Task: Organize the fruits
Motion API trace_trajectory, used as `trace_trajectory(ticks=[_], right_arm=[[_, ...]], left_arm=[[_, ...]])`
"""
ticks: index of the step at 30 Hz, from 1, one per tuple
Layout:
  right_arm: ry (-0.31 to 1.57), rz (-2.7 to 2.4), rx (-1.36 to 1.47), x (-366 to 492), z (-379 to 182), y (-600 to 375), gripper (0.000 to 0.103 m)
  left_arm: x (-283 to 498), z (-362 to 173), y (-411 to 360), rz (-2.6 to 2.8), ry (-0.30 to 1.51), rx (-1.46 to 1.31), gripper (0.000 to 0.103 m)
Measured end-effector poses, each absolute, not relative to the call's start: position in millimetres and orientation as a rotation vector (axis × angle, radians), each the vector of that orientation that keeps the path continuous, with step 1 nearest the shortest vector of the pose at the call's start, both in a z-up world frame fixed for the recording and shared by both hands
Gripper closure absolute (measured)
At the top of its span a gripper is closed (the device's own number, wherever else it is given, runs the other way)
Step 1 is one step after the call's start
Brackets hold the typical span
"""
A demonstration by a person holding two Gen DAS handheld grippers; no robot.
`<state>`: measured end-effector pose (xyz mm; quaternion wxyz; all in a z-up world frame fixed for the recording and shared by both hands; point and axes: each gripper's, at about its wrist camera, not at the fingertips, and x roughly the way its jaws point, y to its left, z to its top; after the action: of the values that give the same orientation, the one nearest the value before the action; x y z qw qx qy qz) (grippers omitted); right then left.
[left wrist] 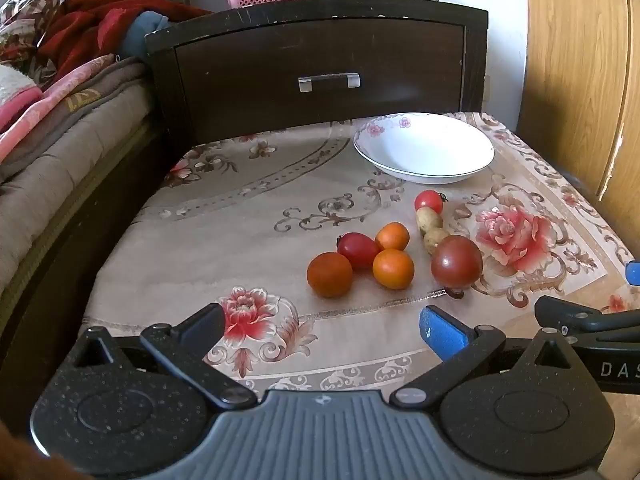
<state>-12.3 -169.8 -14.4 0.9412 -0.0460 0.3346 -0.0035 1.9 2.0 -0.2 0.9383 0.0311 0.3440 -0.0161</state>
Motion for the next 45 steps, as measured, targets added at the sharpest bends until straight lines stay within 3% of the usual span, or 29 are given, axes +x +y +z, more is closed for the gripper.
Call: trace_trajectory(ticks=[45], right_arm=[[0.703, 0.004, -0.096, -14, -19, -168, 0.007]], left_arm=[[-2, -12, -3, -0.033, 0.721, 0.087, 0.000]])
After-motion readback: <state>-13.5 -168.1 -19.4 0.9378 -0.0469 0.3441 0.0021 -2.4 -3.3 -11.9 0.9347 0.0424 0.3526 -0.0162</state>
